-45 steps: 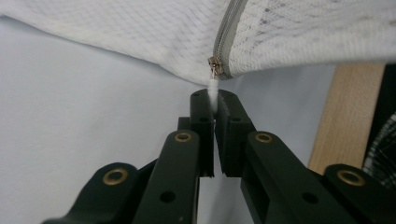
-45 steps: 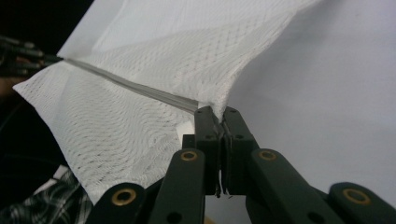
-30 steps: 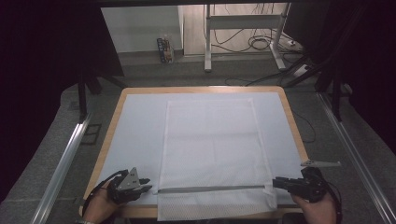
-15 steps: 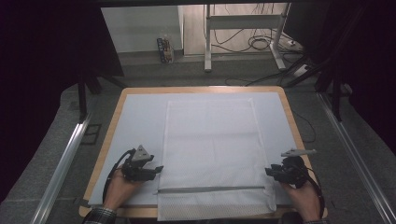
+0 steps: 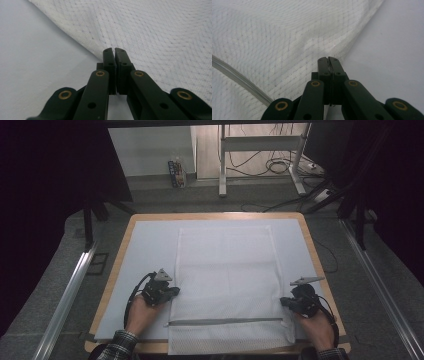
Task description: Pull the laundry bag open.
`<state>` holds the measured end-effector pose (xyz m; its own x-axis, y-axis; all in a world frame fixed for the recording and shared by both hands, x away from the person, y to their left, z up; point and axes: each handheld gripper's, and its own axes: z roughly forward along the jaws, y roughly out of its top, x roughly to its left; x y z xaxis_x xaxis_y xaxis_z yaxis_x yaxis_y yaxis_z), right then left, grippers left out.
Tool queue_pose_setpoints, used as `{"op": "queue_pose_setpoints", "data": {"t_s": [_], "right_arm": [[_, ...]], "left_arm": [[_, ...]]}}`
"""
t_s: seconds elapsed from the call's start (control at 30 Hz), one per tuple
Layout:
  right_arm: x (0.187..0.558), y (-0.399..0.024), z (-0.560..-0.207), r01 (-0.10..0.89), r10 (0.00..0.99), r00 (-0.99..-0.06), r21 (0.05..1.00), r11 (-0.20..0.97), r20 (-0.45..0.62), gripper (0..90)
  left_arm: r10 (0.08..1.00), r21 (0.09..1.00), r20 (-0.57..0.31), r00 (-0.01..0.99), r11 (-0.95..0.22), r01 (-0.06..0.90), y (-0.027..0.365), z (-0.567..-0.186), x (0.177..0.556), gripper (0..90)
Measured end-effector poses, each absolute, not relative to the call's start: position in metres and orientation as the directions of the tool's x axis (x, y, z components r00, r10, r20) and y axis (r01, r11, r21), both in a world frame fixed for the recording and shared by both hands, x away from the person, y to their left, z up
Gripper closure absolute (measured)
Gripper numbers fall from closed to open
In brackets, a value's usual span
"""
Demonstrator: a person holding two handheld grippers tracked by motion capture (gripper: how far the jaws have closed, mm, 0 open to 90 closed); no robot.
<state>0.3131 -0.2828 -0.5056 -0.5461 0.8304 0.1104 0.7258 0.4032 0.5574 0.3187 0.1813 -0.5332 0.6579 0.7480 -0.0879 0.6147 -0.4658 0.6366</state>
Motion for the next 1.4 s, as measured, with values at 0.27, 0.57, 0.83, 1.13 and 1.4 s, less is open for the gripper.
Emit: {"op": "queue_pose_setpoints", "data": {"t_s": [0.27,0.57,0.83,1.13,1.4], "right_arm": [[0.322,-0.264,-0.505,0.711,0.809,-0.576,0.558,0.427,0.115,88.3],[0.318,-0.27,-0.498,0.675,0.785,-0.602,0.618,0.404,0.144,61.1],[0.316,-0.268,-0.496,0.6,0.773,-0.631,0.67,0.438,0.06,24.9],[0.308,-0.279,-0.49,0.553,0.767,-0.639,0.728,0.405,0.058,8.8],[0.292,-0.298,-0.486,0.542,0.779,-0.625,0.751,0.378,0.06,0.0]], "left_arm": [[0.787,0.643,-0.072,0.613,-0.434,0.631,0.199,-0.529,0.331,89.0],[0.793,0.694,-0.032,0.608,-0.42,0.585,0.192,-0.525,0.322,41.2],[0.781,0.72,-0.019,0.625,-0.423,0.55,0.194,-0.518,0.306,10.1],[0.783,0.738,-0.018,0.621,-0.409,0.537,0.205,-0.51,0.29,3.6],[0.802,0.741,0.062,0.594,-0.435,0.511,0.219,-0.512,0.26,1.2]]}}
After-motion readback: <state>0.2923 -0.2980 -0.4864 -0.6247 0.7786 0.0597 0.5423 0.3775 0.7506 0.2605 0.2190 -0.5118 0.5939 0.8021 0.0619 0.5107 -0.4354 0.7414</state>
